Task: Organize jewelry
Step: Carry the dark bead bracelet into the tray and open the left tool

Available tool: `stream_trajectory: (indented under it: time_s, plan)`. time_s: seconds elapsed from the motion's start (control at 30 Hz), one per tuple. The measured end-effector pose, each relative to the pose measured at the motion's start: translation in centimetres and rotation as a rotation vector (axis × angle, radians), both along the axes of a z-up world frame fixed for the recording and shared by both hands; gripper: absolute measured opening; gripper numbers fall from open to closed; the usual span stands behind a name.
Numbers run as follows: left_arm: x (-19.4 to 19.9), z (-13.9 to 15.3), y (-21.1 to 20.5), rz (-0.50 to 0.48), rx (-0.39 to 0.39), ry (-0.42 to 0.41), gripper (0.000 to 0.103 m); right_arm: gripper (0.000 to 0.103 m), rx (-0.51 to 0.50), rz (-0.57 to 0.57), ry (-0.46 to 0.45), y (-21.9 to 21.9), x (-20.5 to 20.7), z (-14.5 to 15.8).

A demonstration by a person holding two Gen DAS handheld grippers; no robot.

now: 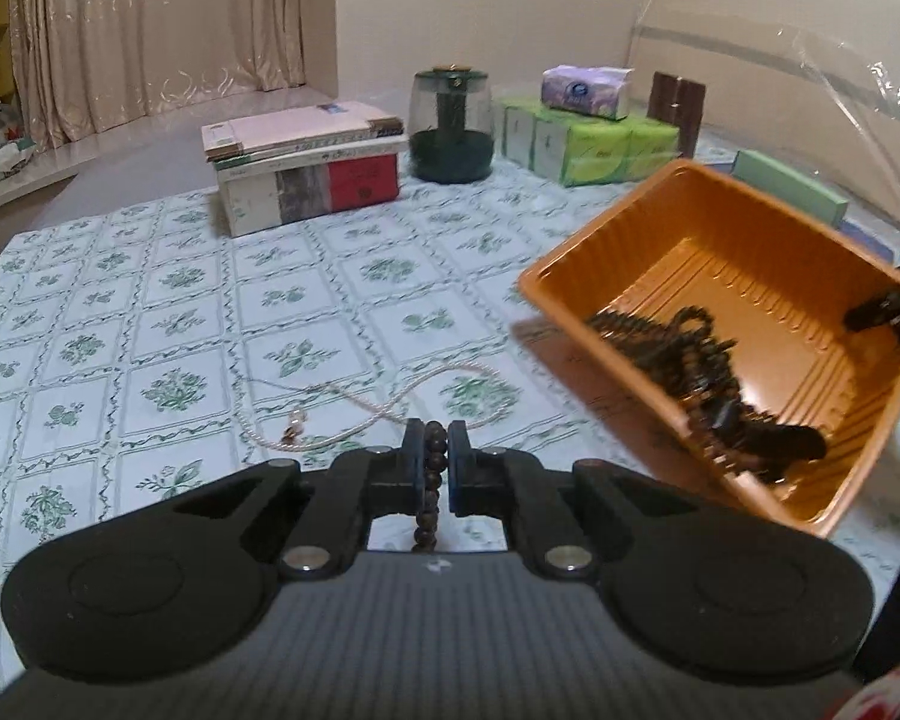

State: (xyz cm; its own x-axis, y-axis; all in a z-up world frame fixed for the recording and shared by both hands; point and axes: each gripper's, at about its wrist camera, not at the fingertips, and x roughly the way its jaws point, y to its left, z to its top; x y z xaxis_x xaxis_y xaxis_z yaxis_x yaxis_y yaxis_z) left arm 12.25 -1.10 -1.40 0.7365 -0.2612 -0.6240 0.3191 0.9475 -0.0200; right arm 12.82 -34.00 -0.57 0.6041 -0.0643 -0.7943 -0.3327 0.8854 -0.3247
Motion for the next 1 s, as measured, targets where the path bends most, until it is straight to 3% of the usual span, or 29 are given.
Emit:
stream_trajectory:
  time_s: [0.3, 0.63, 1.0]
  plan:
    - [-0.8, 2.3, -2.4, -0.058, -0.064, -0.014, 0.006, 0.007, -0.007, -0.003, -0.014, 0.2, -0.3, 0.0]
    - [-0.3, 4.7, -7.7, -0.184, -0.134, -0.038, 0.006, 0.007, -0.012, 0.001, -0.020, 0.2, -0.3, 0.0]
    - [0.0, 4.3, -13.4, -0.319, -0.130, -0.025, 0.006, 0.006, -0.007, 0.009, -0.022, 0.2, -0.4, 0.1]
